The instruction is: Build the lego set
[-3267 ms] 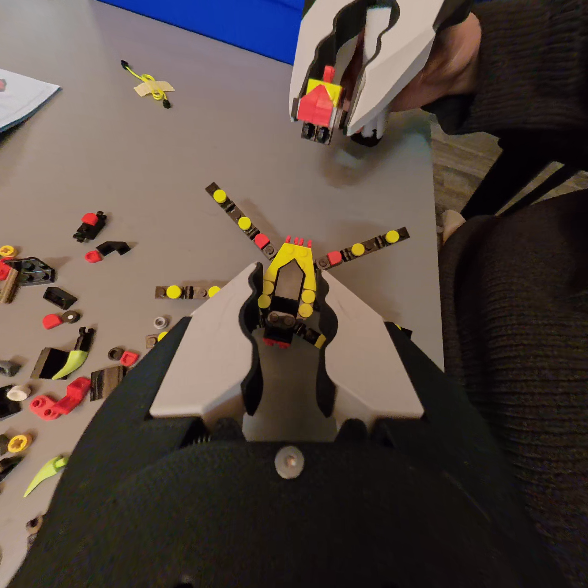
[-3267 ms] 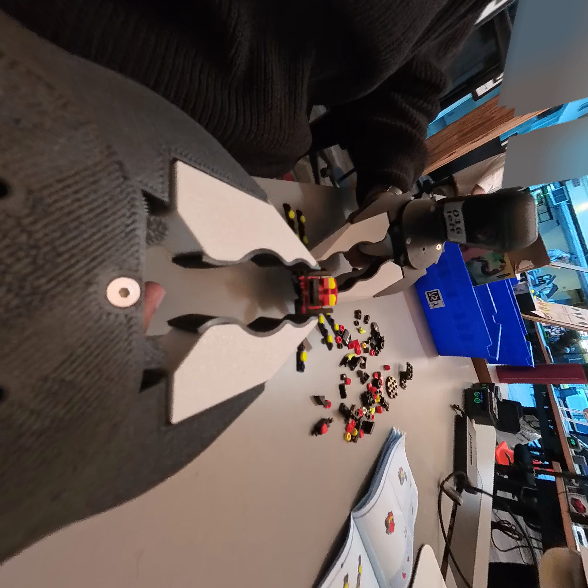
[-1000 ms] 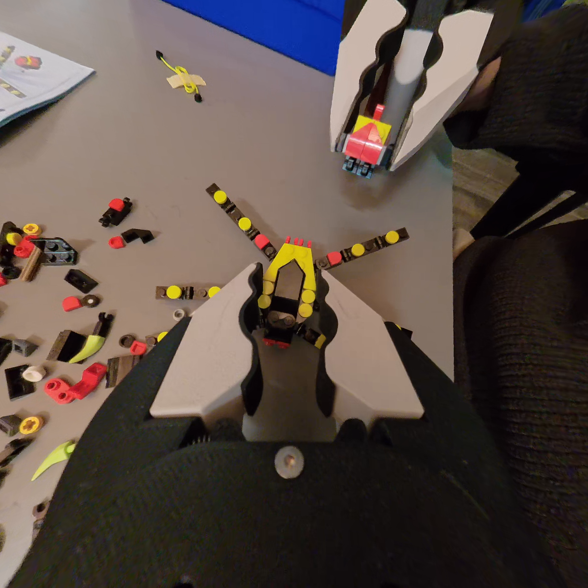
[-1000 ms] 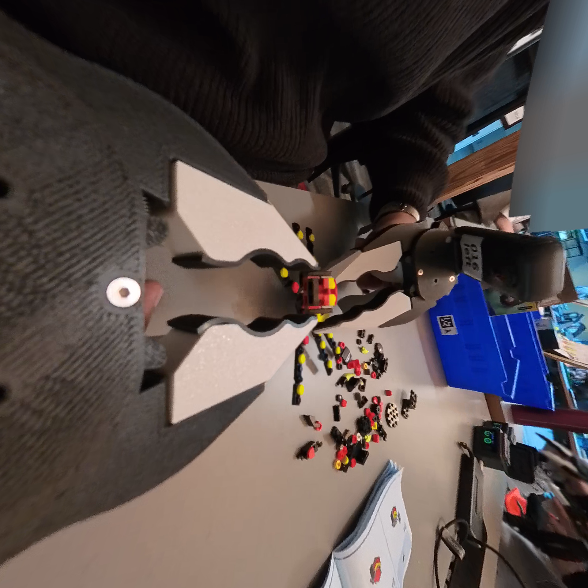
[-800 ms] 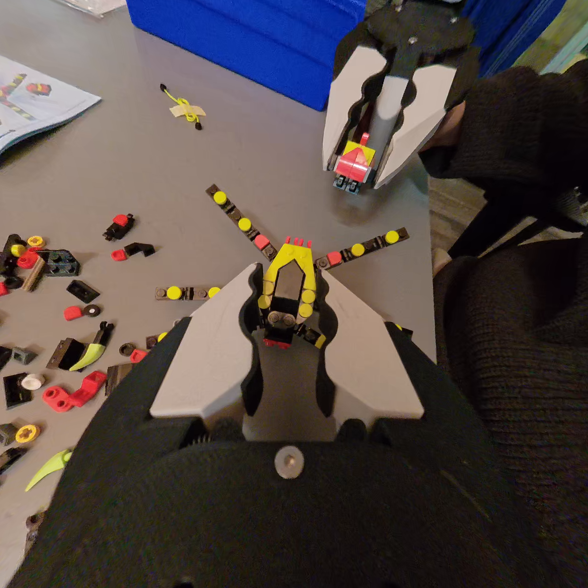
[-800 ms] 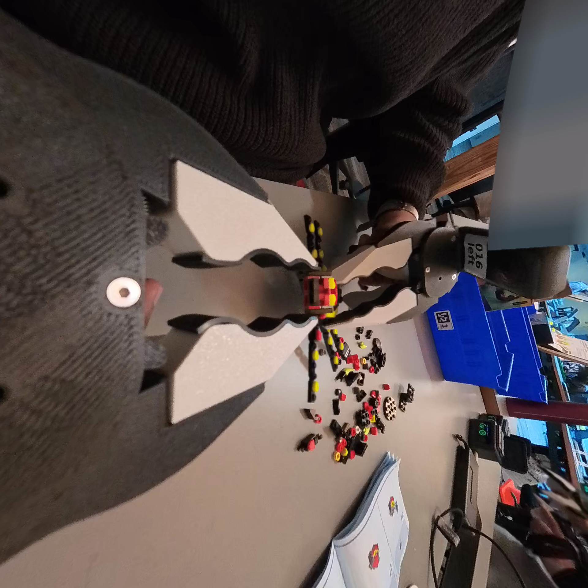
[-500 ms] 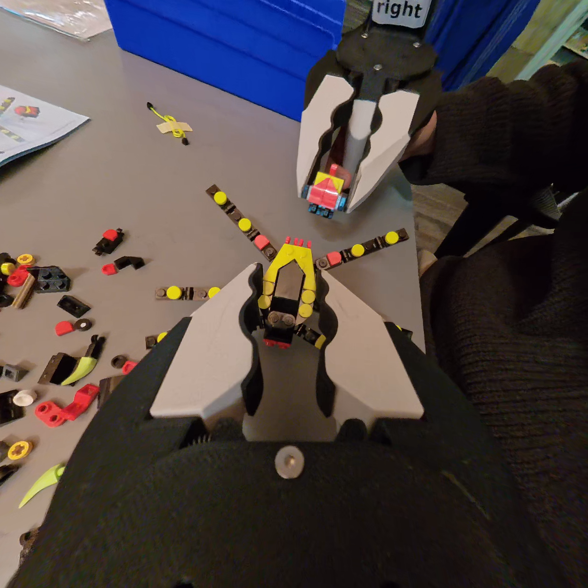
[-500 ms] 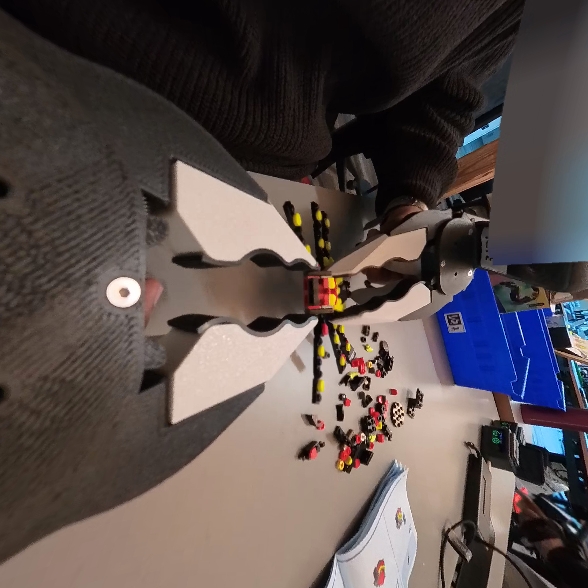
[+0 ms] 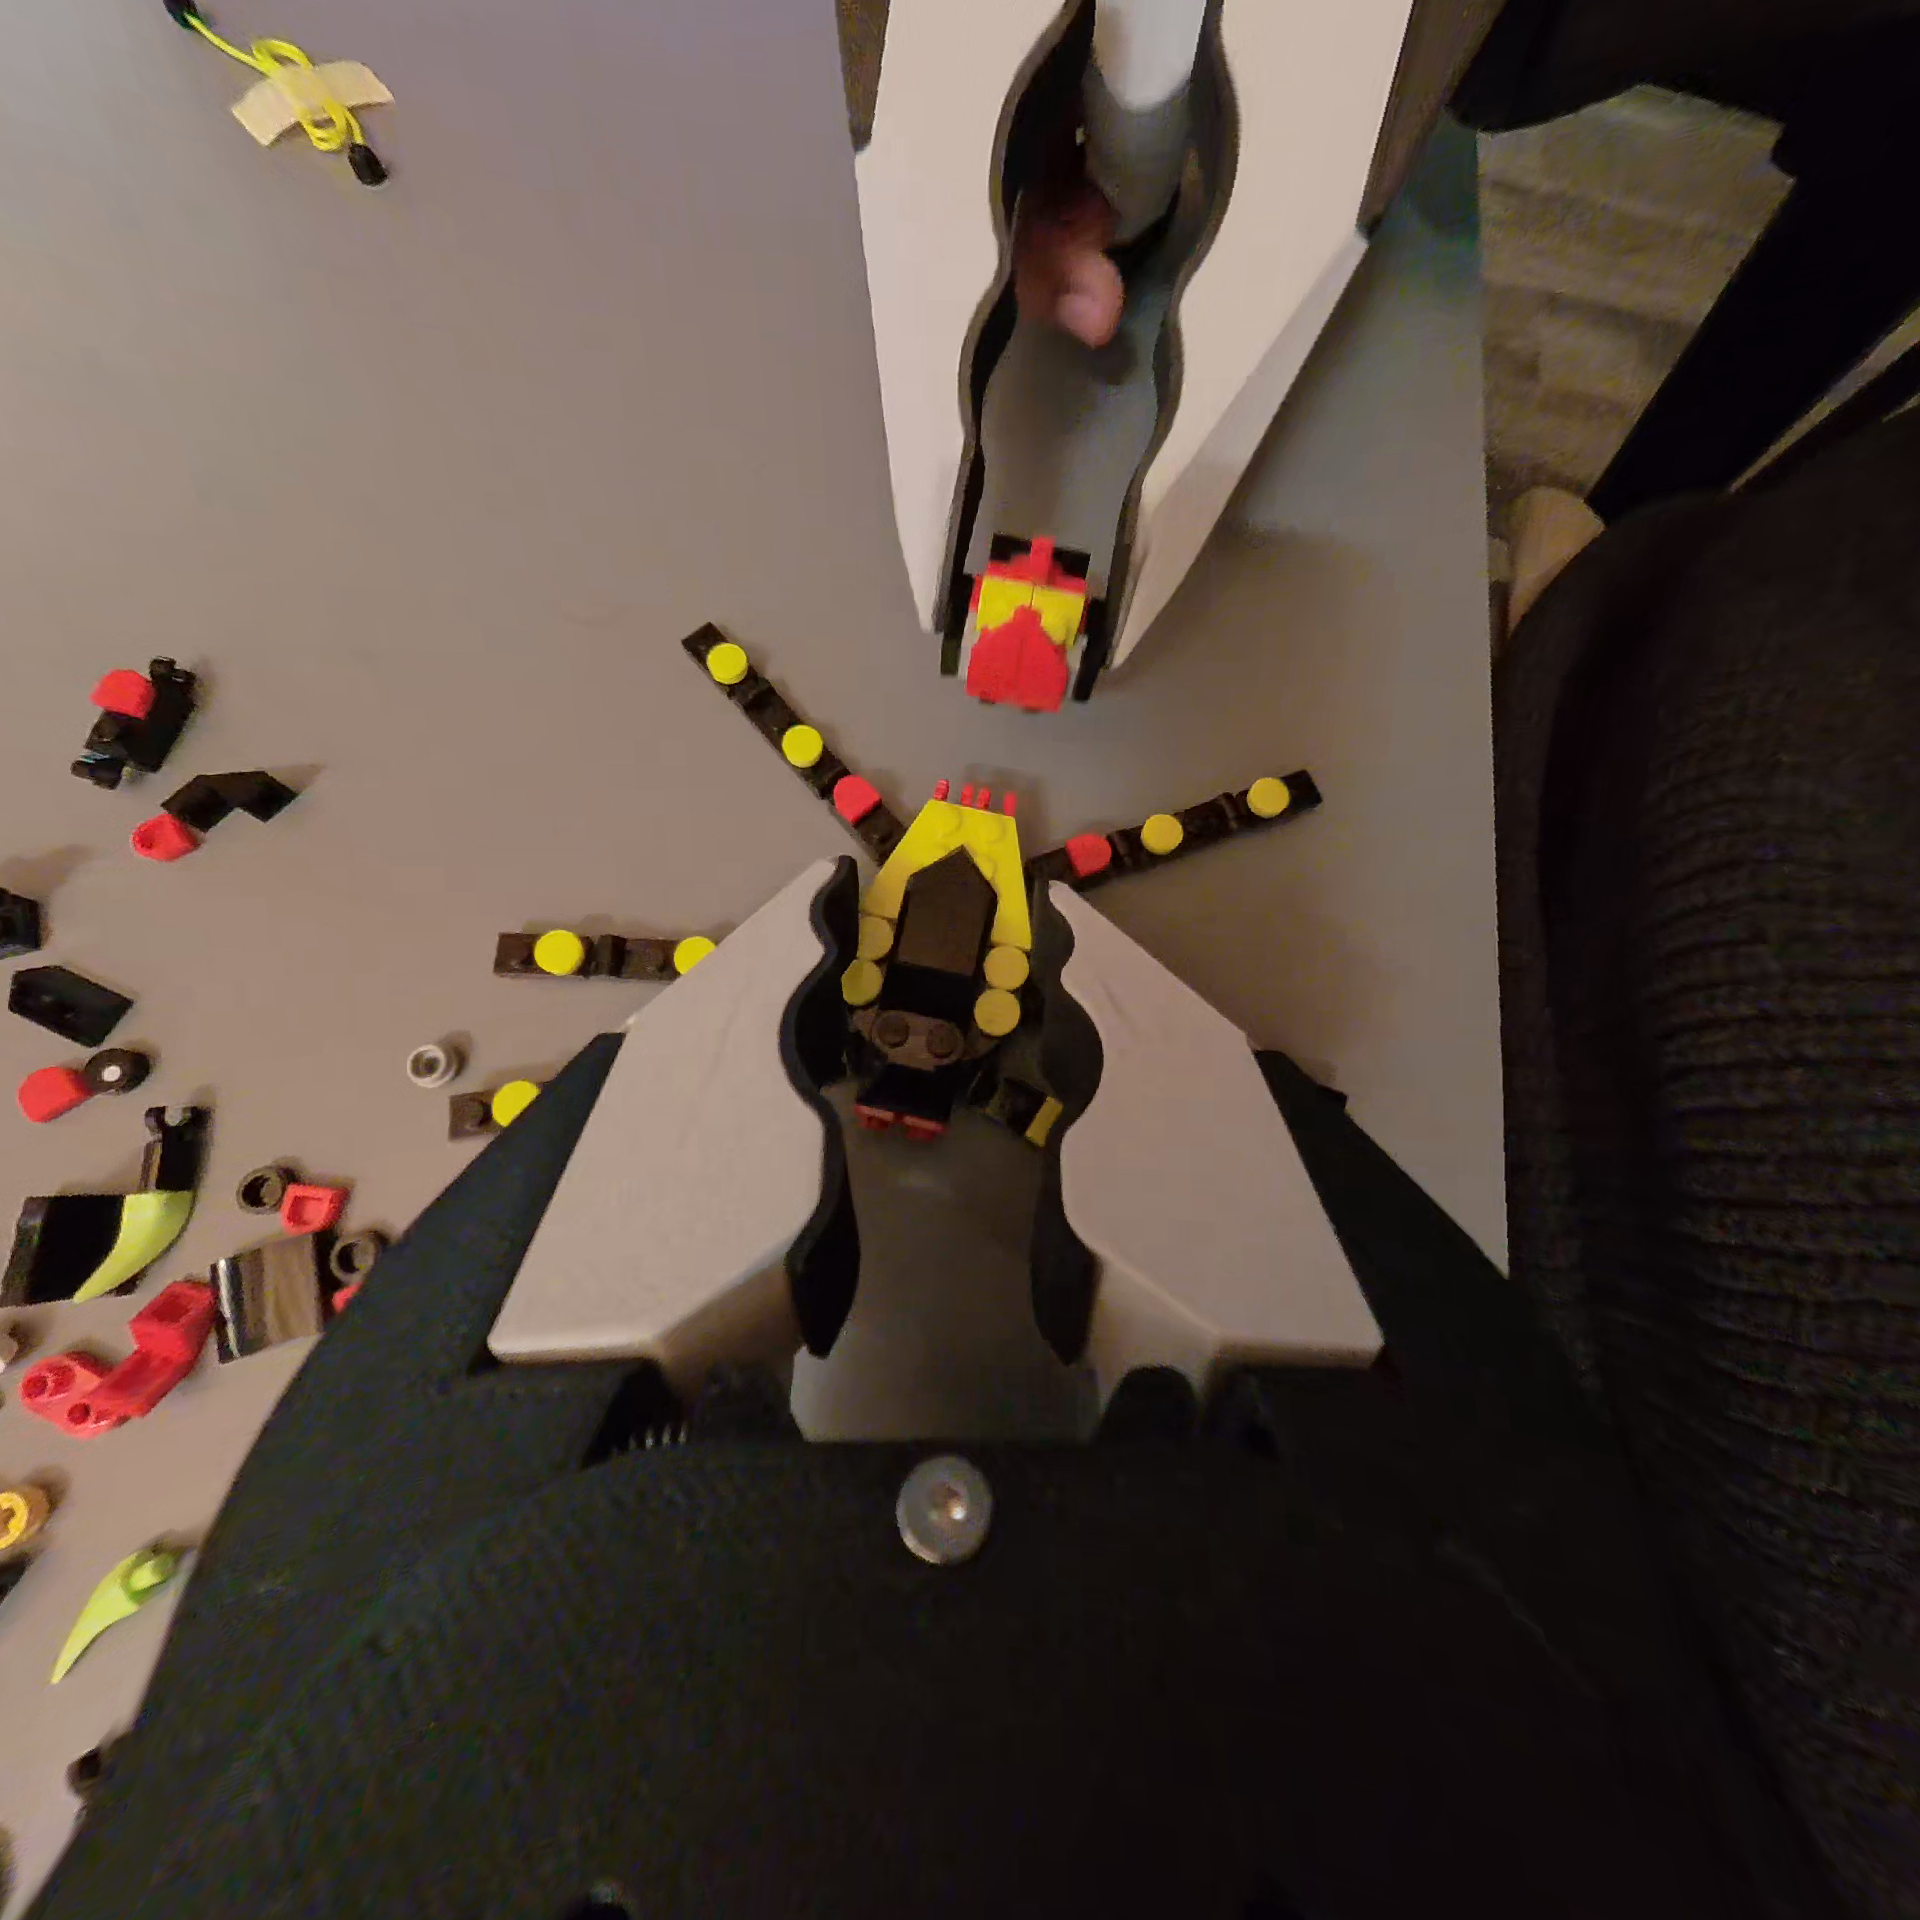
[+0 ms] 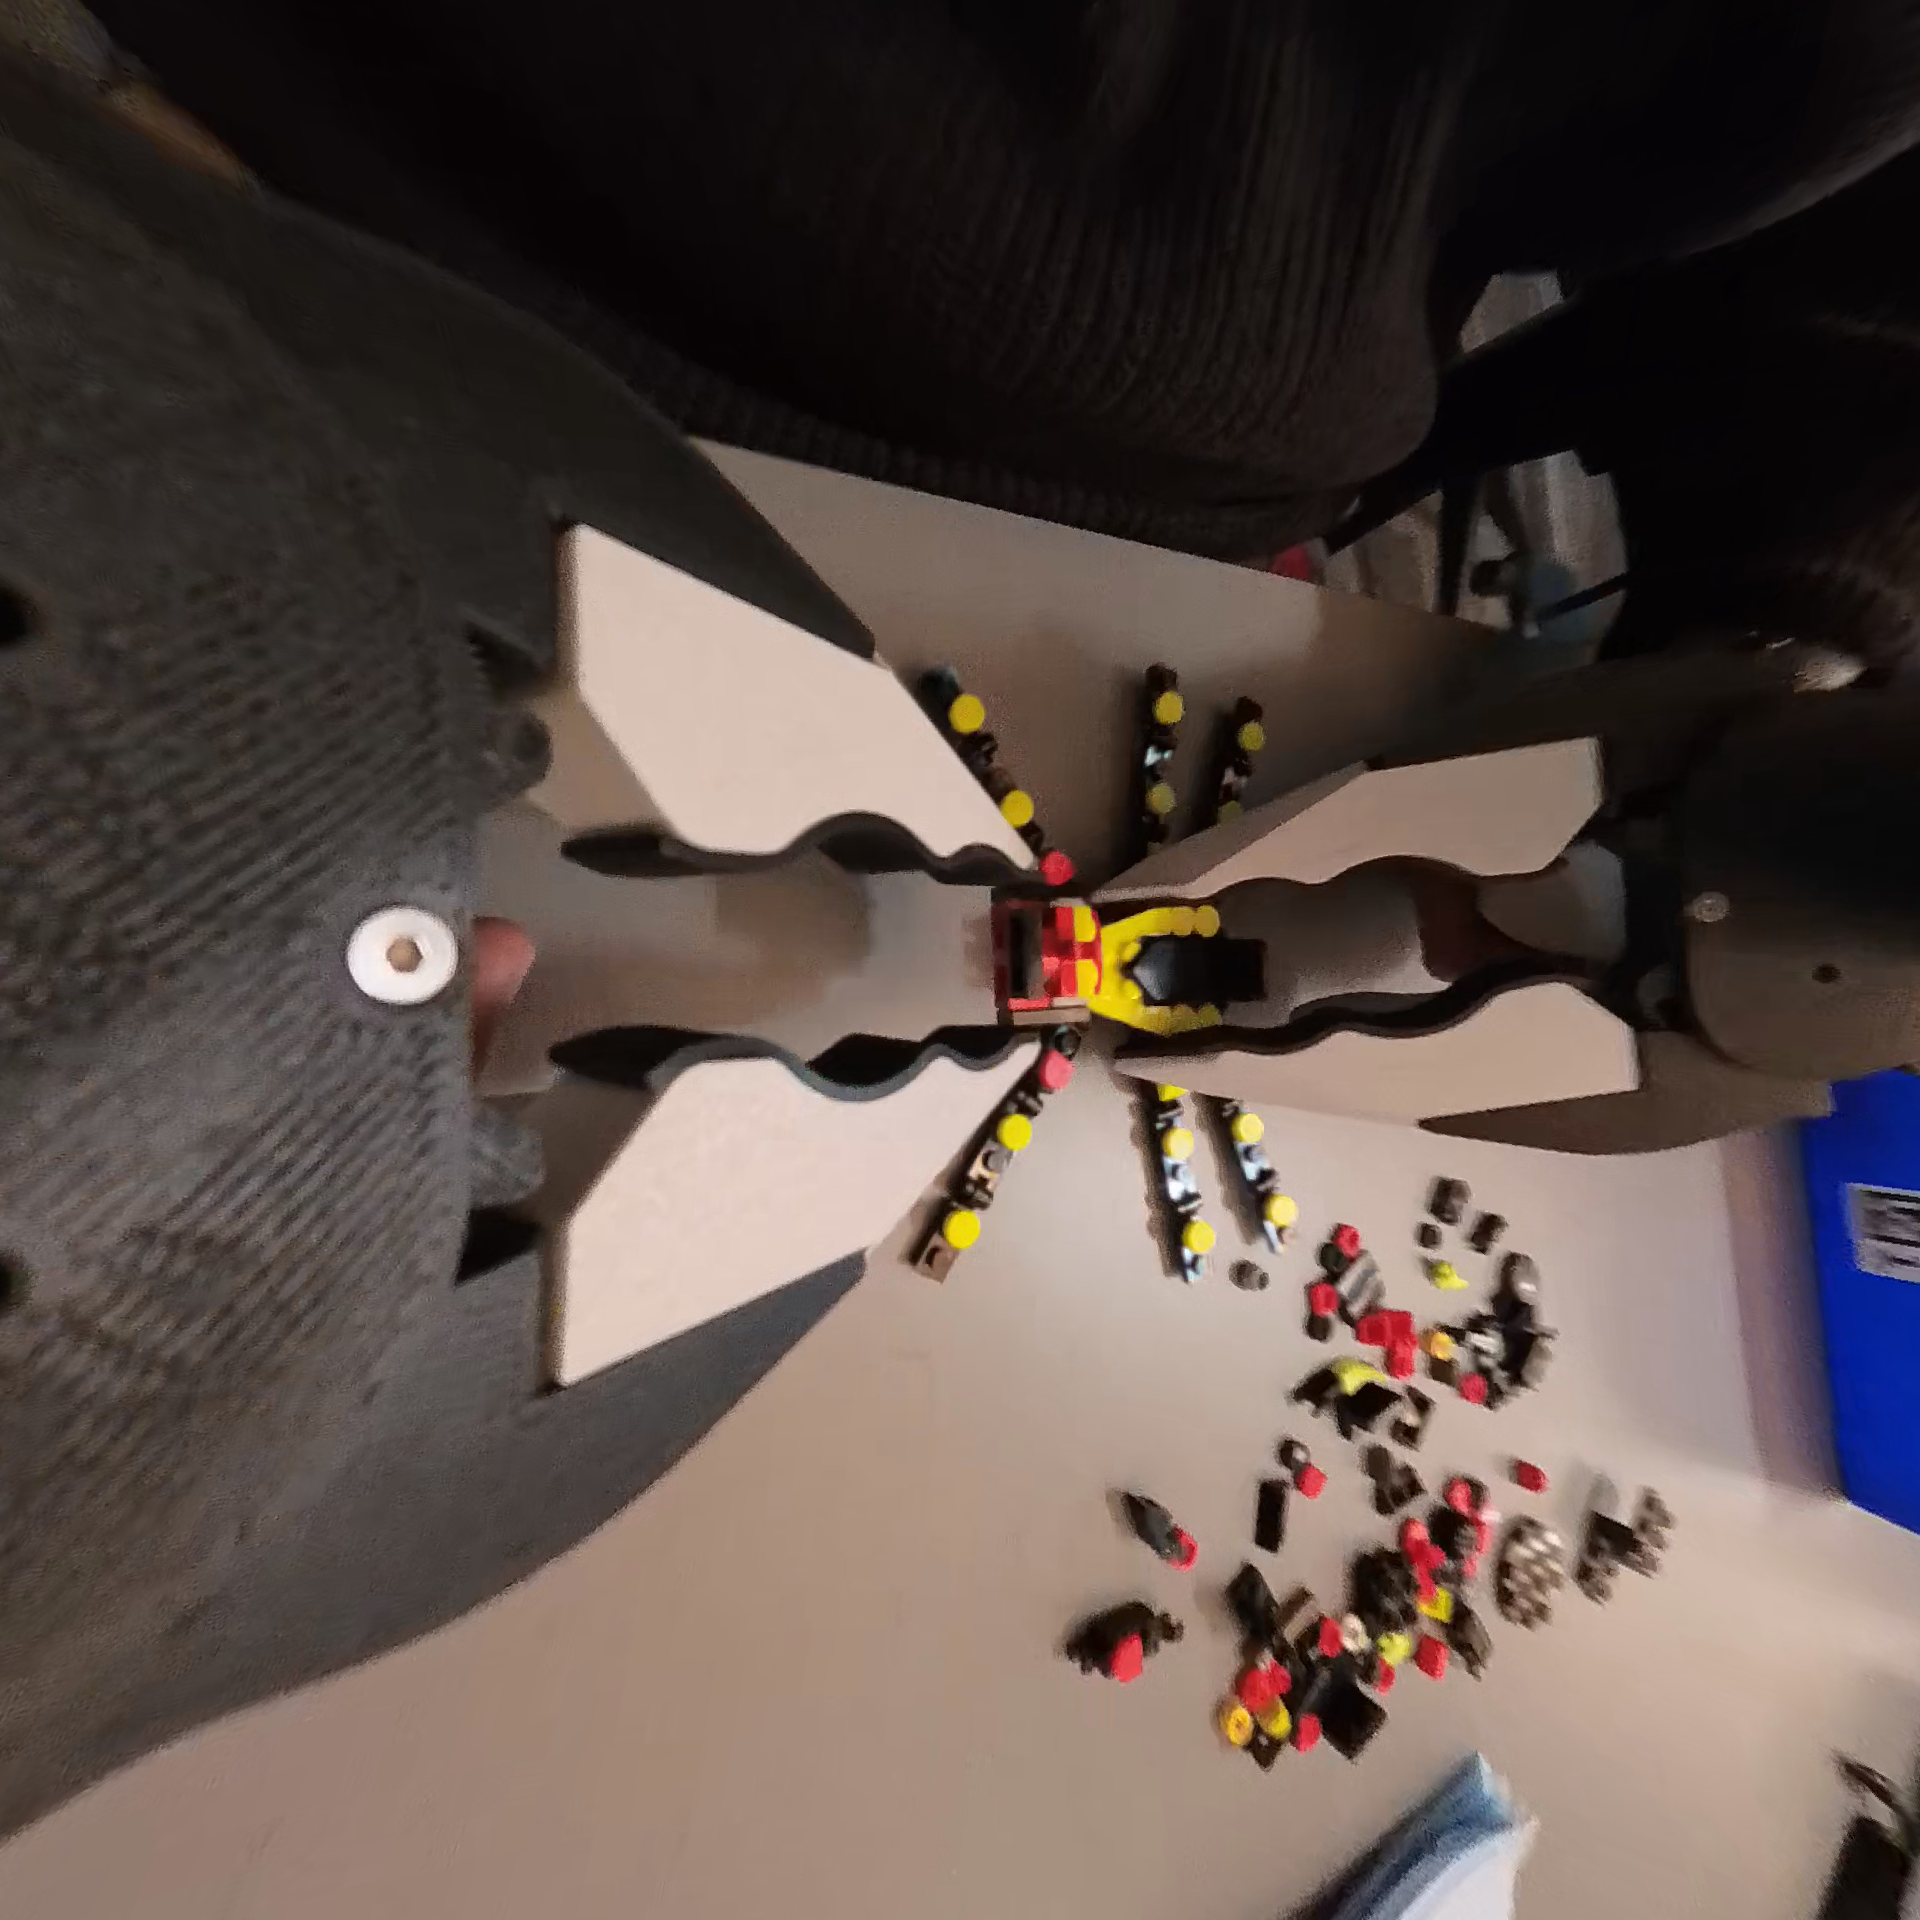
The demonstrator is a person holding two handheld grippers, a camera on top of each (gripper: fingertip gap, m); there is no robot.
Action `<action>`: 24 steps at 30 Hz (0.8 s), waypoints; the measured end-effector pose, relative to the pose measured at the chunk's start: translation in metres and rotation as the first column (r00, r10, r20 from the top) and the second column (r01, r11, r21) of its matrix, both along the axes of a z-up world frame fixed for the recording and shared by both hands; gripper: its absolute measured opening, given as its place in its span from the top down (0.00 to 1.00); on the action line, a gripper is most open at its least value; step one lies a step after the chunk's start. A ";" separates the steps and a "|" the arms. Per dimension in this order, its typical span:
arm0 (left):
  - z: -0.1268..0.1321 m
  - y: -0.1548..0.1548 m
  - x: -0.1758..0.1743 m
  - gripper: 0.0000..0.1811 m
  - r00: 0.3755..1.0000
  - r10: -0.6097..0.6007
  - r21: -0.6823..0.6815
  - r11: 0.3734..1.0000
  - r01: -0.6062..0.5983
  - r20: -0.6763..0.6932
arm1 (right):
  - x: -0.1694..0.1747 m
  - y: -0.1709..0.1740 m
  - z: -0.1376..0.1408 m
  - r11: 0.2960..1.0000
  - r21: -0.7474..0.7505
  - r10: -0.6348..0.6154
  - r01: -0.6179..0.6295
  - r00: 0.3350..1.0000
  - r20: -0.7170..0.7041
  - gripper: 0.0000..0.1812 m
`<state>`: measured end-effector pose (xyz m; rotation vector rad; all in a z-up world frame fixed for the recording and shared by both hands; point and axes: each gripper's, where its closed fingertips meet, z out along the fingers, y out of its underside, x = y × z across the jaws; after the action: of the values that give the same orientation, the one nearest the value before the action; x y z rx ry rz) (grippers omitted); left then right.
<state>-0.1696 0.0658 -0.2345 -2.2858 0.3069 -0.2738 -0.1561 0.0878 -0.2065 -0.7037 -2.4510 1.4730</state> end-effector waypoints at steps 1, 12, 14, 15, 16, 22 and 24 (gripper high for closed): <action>0.000 0.000 0.001 0.83 1.000 -0.001 -0.001 1.000 0.001 0.011 | 0.000 -0.001 -0.003 1.000 0.017 0.000 0.000 1.000 0.011 0.86; 0.010 -0.008 0.000 0.79 0.999 -0.015 0.026 1.000 0.014 0.043 | -0.002 -0.008 -0.011 0.998 0.064 0.000 -0.002 1.000 0.030 0.86; 0.006 -0.008 0.000 0.80 0.999 -0.014 0.009 1.000 0.014 0.029 | -0.002 -0.009 -0.012 0.998 0.070 0.000 -0.003 1.000 0.031 0.86; 0.004 -0.007 0.000 0.82 1.000 -0.009 0.003 1.000 0.009 0.021 | -0.002 -0.009 -0.013 0.997 0.074 0.000 -0.002 1.000 0.031 0.86; 0.003 -0.007 0.000 0.83 1.000 -0.006 0.002 1.000 0.006 0.013 | -0.002 -0.009 -0.013 0.997 0.076 0.000 -0.002 0.999 0.032 0.86; 0.003 -0.007 0.001 0.83 1.000 -0.001 -0.006 1.000 0.001 0.021 | -0.003 -0.011 -0.014 0.997 0.079 -0.007 0.005 0.999 0.035 0.86; 0.003 -0.007 0.001 0.83 1.000 0.002 -0.013 1.000 -0.001 0.020 | -0.003 -0.011 -0.013 0.997 0.078 -0.012 0.009 0.999 0.034 0.86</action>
<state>-0.1689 0.0588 -0.2316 -2.2942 0.2938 -0.2988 -0.1592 0.0768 -0.2199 -0.7310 -2.5111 1.3648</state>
